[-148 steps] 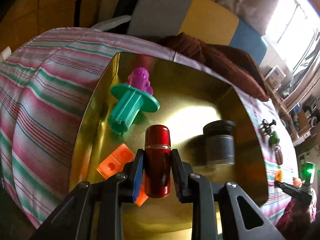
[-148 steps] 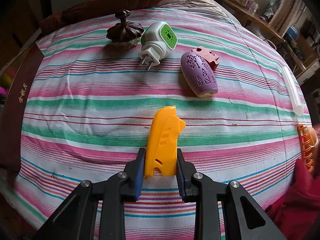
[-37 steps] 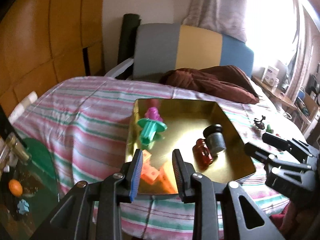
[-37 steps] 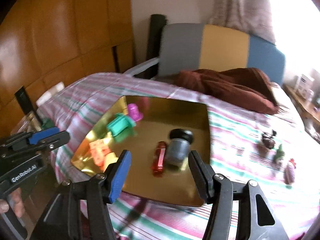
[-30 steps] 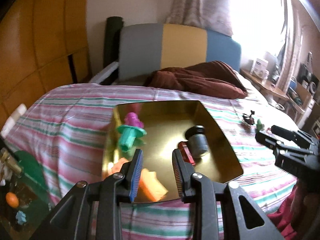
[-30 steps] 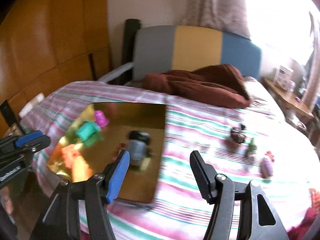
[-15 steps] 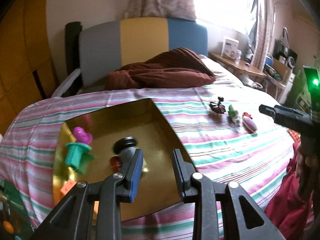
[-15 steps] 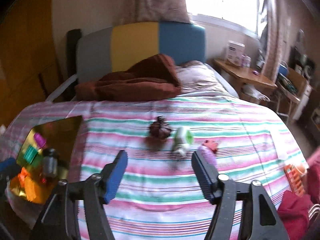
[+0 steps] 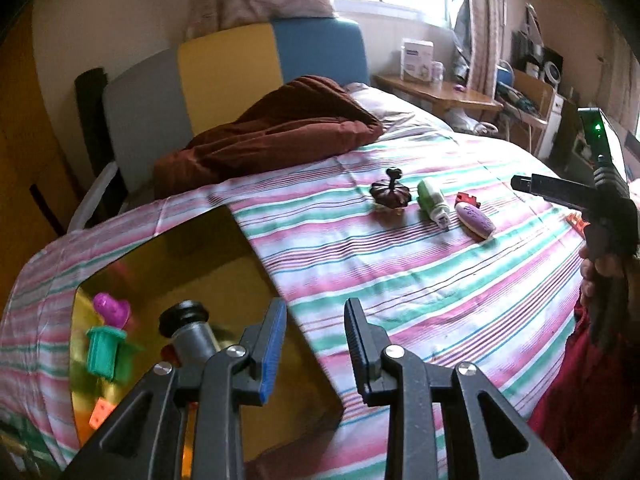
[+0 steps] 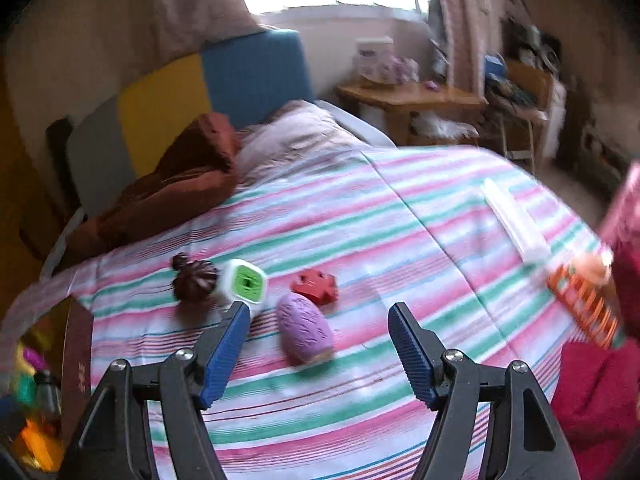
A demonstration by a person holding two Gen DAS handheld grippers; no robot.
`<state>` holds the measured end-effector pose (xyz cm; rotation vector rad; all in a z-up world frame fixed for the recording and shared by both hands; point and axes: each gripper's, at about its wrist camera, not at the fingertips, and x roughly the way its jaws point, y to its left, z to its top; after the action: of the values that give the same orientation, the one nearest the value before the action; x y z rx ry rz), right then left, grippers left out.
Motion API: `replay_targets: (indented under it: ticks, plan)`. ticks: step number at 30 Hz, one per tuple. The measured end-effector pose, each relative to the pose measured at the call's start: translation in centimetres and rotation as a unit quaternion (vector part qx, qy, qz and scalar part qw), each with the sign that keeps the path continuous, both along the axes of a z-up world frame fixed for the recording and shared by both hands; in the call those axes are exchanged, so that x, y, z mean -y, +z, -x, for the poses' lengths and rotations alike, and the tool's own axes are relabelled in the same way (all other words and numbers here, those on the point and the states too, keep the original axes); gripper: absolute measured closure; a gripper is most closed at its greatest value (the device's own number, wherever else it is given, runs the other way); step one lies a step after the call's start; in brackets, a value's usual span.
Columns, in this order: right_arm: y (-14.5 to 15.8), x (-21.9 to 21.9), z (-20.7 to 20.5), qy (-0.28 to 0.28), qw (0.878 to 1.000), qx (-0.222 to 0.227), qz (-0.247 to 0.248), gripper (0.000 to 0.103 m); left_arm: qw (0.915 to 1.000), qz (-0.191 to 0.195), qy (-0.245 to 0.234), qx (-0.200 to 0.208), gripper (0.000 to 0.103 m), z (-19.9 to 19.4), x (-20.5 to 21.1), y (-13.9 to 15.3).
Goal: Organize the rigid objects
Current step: 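Move both tools back toward the remaining toys on the bed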
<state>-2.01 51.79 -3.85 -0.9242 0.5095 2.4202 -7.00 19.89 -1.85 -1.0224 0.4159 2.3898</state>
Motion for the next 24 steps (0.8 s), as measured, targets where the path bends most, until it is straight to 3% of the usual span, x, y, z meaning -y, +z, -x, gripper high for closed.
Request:
replay_targets:
  ticks: [8,17,21,24]
  plan:
    - [-0.7,-1.9,-0.8,-0.034,0.999,-0.003,0.043,0.031,0.9990,0.010,-0.033,0.028,0.073,1.8,-5.1,-1.5]
    - [-1.5,-2.7,-0.9,-0.047,0.996,0.010,0.071,0.031,0.9913,-0.023,-0.034,0.125,0.073,6.2,-8.9,-4.3]
    - [-1.5,-2.9,-1.1,-0.049,0.996,0.008,0.080,0.031,0.9818,-0.044,-0.042,0.180,0.073,9.0,-11.0,-5.5]
    - [-1.6,-2.9,-1.1,-0.047,0.995,0.005,0.086,0.031,0.9783,-0.057,-0.038,0.196,0.067,11.1,-12.7,-5.9]
